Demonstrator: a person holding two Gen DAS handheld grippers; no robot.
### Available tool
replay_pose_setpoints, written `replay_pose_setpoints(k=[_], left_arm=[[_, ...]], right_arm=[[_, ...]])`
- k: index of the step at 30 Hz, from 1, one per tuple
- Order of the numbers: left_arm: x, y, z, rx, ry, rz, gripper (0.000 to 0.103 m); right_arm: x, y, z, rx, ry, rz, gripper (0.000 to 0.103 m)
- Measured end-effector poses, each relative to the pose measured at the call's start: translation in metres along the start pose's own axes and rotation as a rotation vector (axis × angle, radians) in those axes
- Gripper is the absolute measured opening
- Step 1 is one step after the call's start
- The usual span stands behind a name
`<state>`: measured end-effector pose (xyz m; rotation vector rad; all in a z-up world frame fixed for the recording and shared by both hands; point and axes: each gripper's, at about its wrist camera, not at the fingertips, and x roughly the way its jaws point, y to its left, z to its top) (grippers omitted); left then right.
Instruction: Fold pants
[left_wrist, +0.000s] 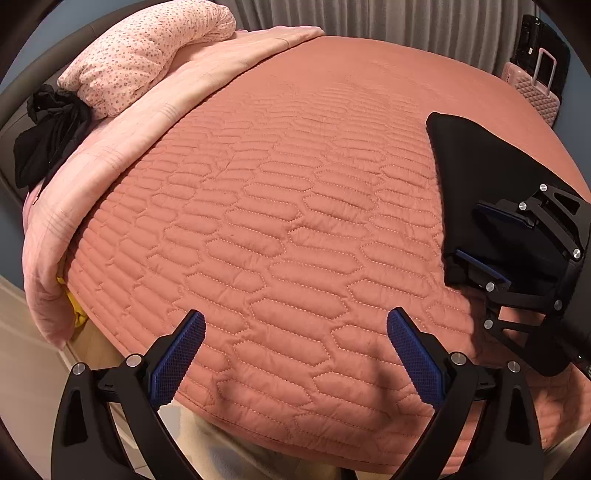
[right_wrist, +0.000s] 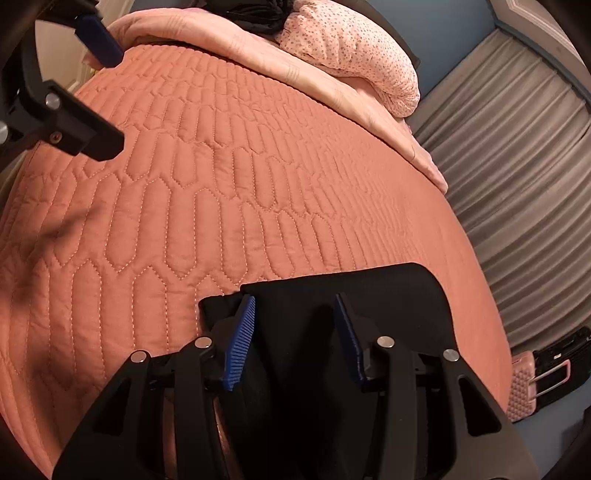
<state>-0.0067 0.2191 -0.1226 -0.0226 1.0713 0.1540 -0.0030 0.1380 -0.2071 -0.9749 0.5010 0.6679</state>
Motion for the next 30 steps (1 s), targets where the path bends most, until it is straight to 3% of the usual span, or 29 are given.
replay_pose_setpoints(k=[7,10,16,19,21,24,26,27,28,30], left_arm=[[0.007,0.012,0.004,-0.037,0.018,-0.008,0.097],[0.007,0.014,0.005,-0.05,0.018,-0.014,0.097],[0.002,0.012,0.011,-0.029,-0.008,0.007,0.097],[-0.001,0.016,0.012,-0.041,-0.013,0.004,0.097],[0.001,0.019,0.011,-0.042,-0.011,0.012,0.097],[0.009,0.017,0.01,-0.045,0.014,0.01,0.097],[0.009,0.015,0.012,-0.038,0.009,0.012,0.097],[0.008,0.013,0.013,-0.033,0.001,0.015,0.097],[0.009,0.011,0.015,-0.021,0.004,0.018,0.097],[0.01,0.006,0.019,-0.004,0.011,0.015,0.097]], right_arm=[[-0.016,0.01,-0.005,-0.125,-0.01,-0.015,0.04],[-0.012,0.018,-0.006,-0.184,-0.003,-0.003,0.025],[-0.001,0.001,0.003,-0.055,0.036,0.083,0.01],[-0.026,-0.011,0.007,0.06,0.014,0.125,0.007],[-0.039,-0.003,0.002,0.047,0.005,0.161,0.006],[-0.037,0.022,-0.009,-0.068,0.017,0.131,0.005],[-0.042,0.01,-0.003,0.026,-0.022,0.139,0.005],[-0.034,0.01,-0.007,0.075,0.013,0.17,0.006],[-0.026,0.018,-0.013,0.053,0.052,0.159,0.006],[-0.043,0.025,-0.012,0.016,0.016,0.099,0.009]])
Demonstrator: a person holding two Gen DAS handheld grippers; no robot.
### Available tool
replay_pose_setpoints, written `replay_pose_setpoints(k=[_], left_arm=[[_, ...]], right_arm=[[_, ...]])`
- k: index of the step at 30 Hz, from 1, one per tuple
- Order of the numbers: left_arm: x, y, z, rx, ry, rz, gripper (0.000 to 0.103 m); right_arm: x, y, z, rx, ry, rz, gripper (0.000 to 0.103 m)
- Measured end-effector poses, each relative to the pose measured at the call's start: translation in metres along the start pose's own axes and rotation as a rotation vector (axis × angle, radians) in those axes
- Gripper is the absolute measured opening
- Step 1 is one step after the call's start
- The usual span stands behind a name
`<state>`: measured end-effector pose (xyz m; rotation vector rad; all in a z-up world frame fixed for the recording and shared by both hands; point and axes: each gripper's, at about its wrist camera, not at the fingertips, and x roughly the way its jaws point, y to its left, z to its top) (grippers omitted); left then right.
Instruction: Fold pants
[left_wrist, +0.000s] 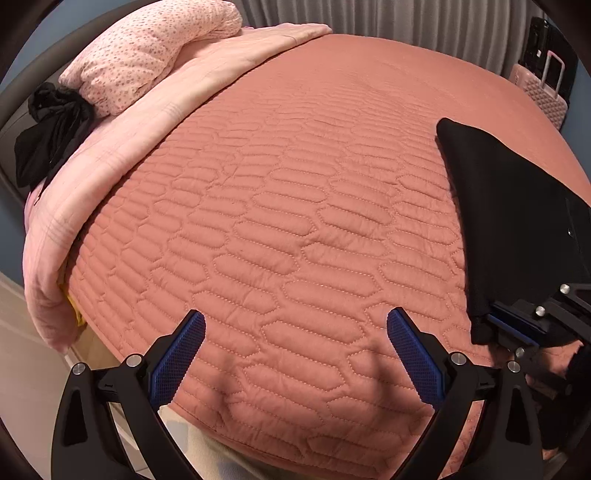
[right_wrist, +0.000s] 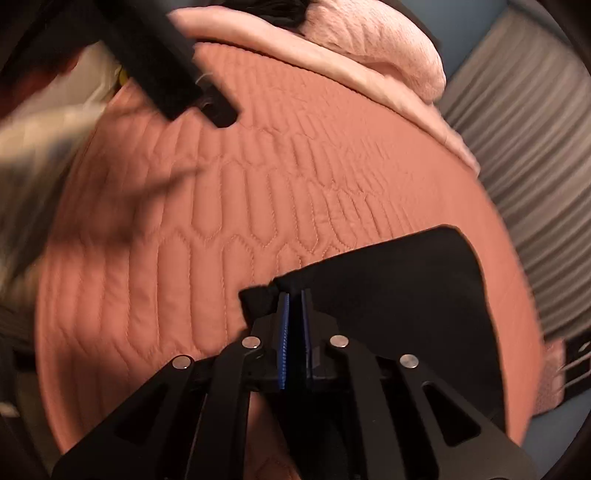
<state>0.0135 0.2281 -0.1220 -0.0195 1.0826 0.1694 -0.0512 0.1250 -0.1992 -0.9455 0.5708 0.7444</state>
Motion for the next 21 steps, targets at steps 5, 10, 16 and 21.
replay_pose_setpoints(k=[5,10,16,21], left_arm=[[-0.004,-0.027,0.021,0.027,-0.02,-0.111,0.097],[0.023,-0.1,0.04,0.131,0.036,-0.279,0.097],[0.071,-0.124,0.05,-0.031,0.155,-0.447,0.098],[0.072,-0.136,0.06,0.005,0.134,-0.525,0.097]], right_arm=[[-0.058,-0.075,-0.05,0.608,-0.005,0.047,0.054],[-0.104,-0.158,-0.201,1.298,0.058,-0.112,0.085],[-0.075,-0.185,-0.305,1.648,-0.044,0.237,0.085],[-0.051,-0.169,-0.298,1.628,-0.214,0.376,0.085]])
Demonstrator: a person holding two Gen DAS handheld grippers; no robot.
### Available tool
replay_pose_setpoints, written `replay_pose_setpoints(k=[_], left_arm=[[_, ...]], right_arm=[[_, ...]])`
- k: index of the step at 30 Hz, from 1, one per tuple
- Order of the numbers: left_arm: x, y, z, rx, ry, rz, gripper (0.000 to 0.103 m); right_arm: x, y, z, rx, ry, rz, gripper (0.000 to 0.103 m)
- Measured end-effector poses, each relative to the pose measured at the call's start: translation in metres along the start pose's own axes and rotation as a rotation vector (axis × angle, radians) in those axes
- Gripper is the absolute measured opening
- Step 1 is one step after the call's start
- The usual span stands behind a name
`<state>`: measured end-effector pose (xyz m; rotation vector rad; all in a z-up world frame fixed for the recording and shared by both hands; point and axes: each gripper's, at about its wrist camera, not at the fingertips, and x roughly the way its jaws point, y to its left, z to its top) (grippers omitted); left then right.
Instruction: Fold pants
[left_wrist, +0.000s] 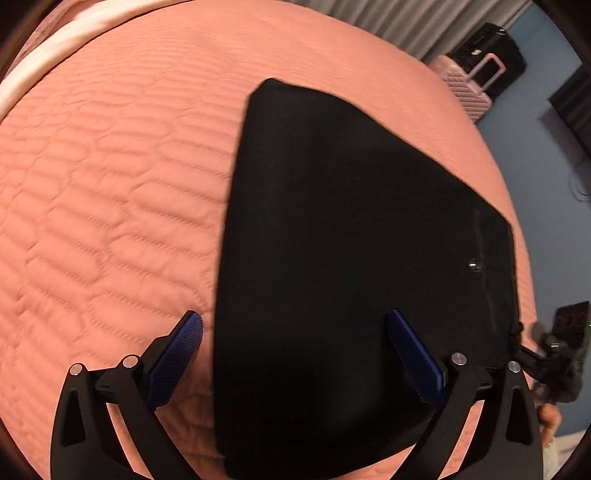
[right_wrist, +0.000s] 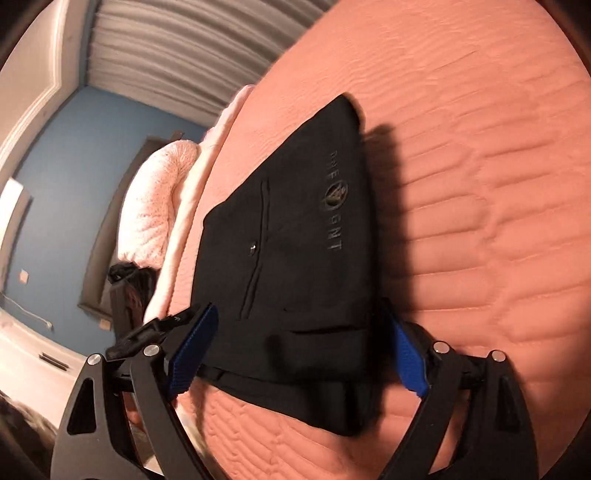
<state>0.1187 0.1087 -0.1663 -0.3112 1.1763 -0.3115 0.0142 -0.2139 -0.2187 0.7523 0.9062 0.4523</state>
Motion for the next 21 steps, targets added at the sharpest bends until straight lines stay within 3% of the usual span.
replay_pose_setpoints(k=[4,5,6,7,8,9,11,13,15,17,19,20,21], left_arm=[[0.005,0.001,0.01,0.024,-0.011,-0.084,0.097],[0.004,0.001,0.013,0.016,-0.022,-0.096,0.09],[0.002,0.0,0.015,0.017,-0.032,-0.1,0.073],[-0.001,0.002,0.018,0.013,-0.042,-0.119,0.064],[-0.005,0.006,0.02,-0.009,-0.061,-0.157,0.041],[-0.007,0.013,0.022,-0.033,-0.074,-0.181,0.033],[0.002,0.019,0.024,-0.047,-0.046,-0.198,0.034],[0.005,0.011,0.025,-0.003,-0.046,-0.174,0.043],[0.009,-0.012,0.028,0.073,-0.028,-0.143,0.071],[0.017,-0.033,0.029,0.132,-0.035,-0.057,0.071],[0.018,-0.041,0.025,0.187,-0.07,0.014,0.05],[0.013,-0.043,0.028,0.196,-0.086,0.013,0.028],[0.009,-0.041,0.032,0.184,-0.091,-0.005,0.022]], right_arm=[[-0.002,-0.004,0.003,0.034,-0.051,0.071,0.085],[-0.001,-0.002,0.004,0.026,-0.052,0.084,0.083],[-0.002,0.0,0.004,0.009,-0.047,0.085,0.064],[0.0,0.003,0.003,-0.005,-0.038,0.085,0.052],[0.002,0.004,0.004,-0.009,-0.036,0.105,0.042],[0.004,0.003,0.005,-0.007,-0.036,0.11,0.042],[0.016,-0.003,0.008,-0.004,-0.006,0.057,0.042],[0.018,-0.003,0.011,0.025,-0.008,0.05,0.042],[0.018,0.002,0.013,0.022,-0.003,0.027,0.043],[0.018,0.008,0.013,0.001,-0.007,-0.004,0.036],[0.013,0.011,0.013,0.005,-0.021,-0.021,0.032],[0.01,0.017,0.013,-0.007,-0.035,-0.042,0.03],[0.007,0.021,0.013,-0.018,-0.047,-0.051,0.029]])
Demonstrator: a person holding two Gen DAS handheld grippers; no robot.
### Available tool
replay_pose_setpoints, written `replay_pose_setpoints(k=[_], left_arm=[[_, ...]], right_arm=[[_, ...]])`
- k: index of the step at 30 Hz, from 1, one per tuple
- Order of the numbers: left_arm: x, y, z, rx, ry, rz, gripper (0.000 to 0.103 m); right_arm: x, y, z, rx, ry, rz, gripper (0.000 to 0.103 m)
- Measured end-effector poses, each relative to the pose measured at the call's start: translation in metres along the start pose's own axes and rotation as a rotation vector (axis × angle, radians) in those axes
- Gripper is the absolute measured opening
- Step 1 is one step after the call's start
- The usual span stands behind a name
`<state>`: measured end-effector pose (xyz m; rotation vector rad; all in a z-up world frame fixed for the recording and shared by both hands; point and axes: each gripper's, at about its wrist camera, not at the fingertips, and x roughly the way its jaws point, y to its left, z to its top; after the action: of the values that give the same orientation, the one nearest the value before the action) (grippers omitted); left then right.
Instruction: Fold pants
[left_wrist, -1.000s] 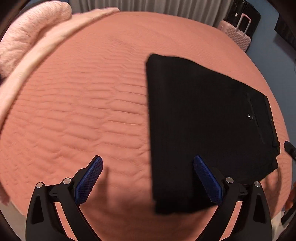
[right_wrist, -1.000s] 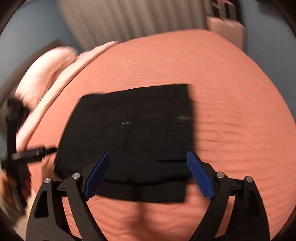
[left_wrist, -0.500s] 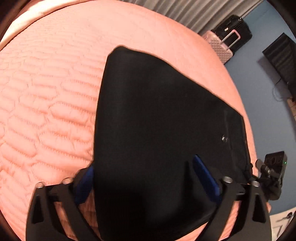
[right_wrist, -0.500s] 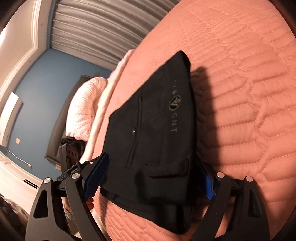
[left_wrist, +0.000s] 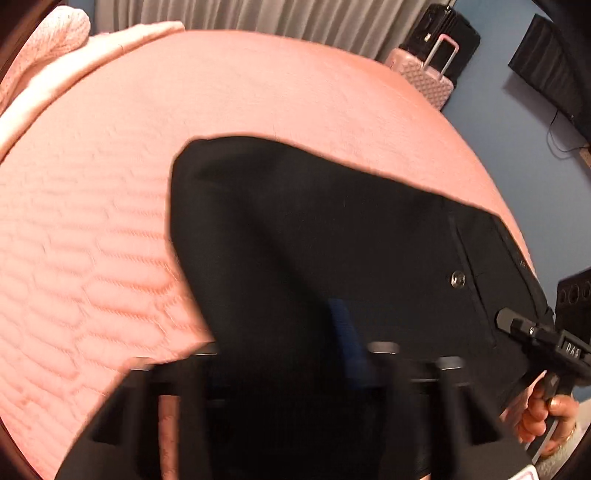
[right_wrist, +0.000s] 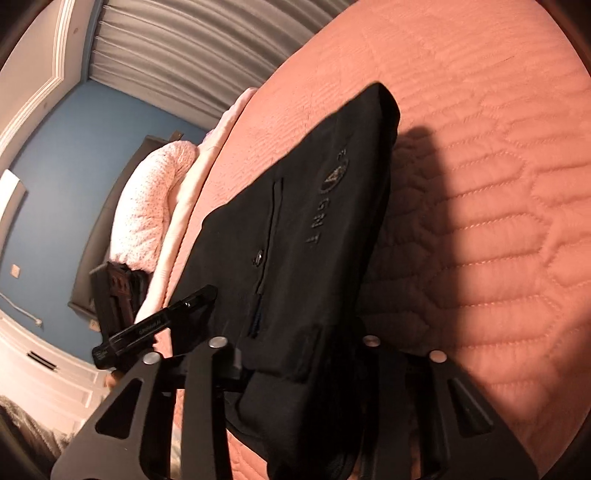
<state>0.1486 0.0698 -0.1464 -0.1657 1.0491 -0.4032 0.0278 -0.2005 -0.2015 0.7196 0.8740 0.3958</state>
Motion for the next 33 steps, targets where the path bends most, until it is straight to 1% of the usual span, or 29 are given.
replay_pose_setpoints(k=[1,2,4,6,9,11,12,13,14,16,17,18,19,20,21,22,23,24,25,26,27,28,29,31,32,33], left_arm=[[-0.006,0.004,0.006,-0.03,-0.006,-0.033,0.02],[-0.009,0.003,0.009,-0.032,-0.018,-0.038,0.019],[-0.018,-0.003,0.018,0.008,-0.057,-0.011,0.018],[-0.027,-0.006,0.034,0.03,-0.099,-0.018,0.017],[-0.037,-0.002,0.067,0.05,-0.161,-0.011,0.016],[-0.042,0.006,0.099,0.061,-0.216,-0.008,0.016],[-0.043,0.008,0.114,0.07,-0.241,-0.004,0.016],[-0.045,0.005,0.124,0.085,-0.261,0.003,0.016],[-0.043,0.004,0.141,0.107,-0.293,0.015,0.016],[-0.035,0.002,0.17,0.146,-0.329,0.04,0.017],[-0.024,0.005,0.188,0.146,-0.334,0.051,0.019],[-0.009,0.008,0.205,0.14,-0.309,0.054,0.023],[0.015,0.018,0.22,0.11,-0.261,0.07,0.025],[0.031,0.027,0.226,0.077,-0.219,0.083,0.033],[0.054,0.04,0.229,0.036,-0.148,0.116,0.035],[0.073,0.054,0.229,-0.001,-0.083,0.169,0.036],[0.087,0.072,0.223,-0.059,-0.02,0.182,0.037],[0.088,0.088,0.214,-0.102,-0.009,0.144,0.038],[0.075,0.104,0.204,-0.147,-0.054,0.116,0.038],[0.062,0.11,0.2,-0.151,-0.099,0.145,0.036],[0.047,0.11,0.197,-0.119,-0.147,0.193,0.036],[0.035,0.103,0.199,-0.065,-0.182,0.227,0.036],[0.028,0.094,0.203,-0.03,-0.204,0.229,0.037],[0.023,0.068,0.223,0.021,-0.222,0.172,0.054],[0.028,0.047,0.234,0.047,-0.204,0.113,0.07],[0.038,0.03,0.245,0.075,-0.186,0.076,0.079]], right_arm=[[-0.002,0.007,0.001,-0.009,-0.014,-0.008,0.028],[-0.003,0.016,0.004,-0.026,-0.034,-0.014,0.028],[-0.004,0.037,0.014,-0.071,-0.069,-0.025,0.027],[-0.002,0.055,0.028,-0.115,-0.087,-0.031,0.027],[0.003,0.08,0.062,-0.179,-0.141,-0.017,0.027],[0.011,0.09,0.084,-0.202,-0.178,-0.013,0.027],[0.016,0.093,0.099,-0.21,-0.2,-0.003,0.027],[0.019,0.095,0.112,-0.215,-0.219,-0.004,0.027],[0.028,0.097,0.127,-0.216,-0.24,-0.012,0.027],[0.046,0.094,0.152,-0.19,-0.252,-0.018,0.027],[0.061,0.084,0.165,-0.147,-0.255,-0.035,0.029],[0.077,0.076,0.175,-0.114,-0.239,-0.064,0.037],[0.093,0.062,0.181,-0.078,-0.2,-0.117,0.041],[0.112,0.042,0.184,-0.028,-0.142,-0.215,0.047],[0.121,0.025,0.181,0.02,-0.106,-0.29,0.047],[0.121,0.01,0.176,0.063,-0.098,-0.308,0.047],[0.111,-0.001,0.167,0.097,-0.118,-0.246,0.047],[0.099,-0.005,0.161,0.102,-0.14,-0.235,0.047],[0.087,-0.002,0.157,0.078,-0.166,-0.286,0.048],[0.073,0.008,0.157,0.005,-0.21,-0.342,0.048],[0.066,0.018,0.16,-0.053,-0.241,-0.334,0.048],[0.062,0.03,0.168,-0.099,-0.26,-0.311,0.048],[0.066,0.046,0.182,-0.151,-0.259,-0.286,0.048],[0.097,0.074,0.212,-0.239,-0.196,-0.216,0.047],[0.114,0.083,0.222,-0.25,-0.167,-0.187,0.047],[0.139,0.085,0.234,-0.25,-0.112,-0.149,0.047]])
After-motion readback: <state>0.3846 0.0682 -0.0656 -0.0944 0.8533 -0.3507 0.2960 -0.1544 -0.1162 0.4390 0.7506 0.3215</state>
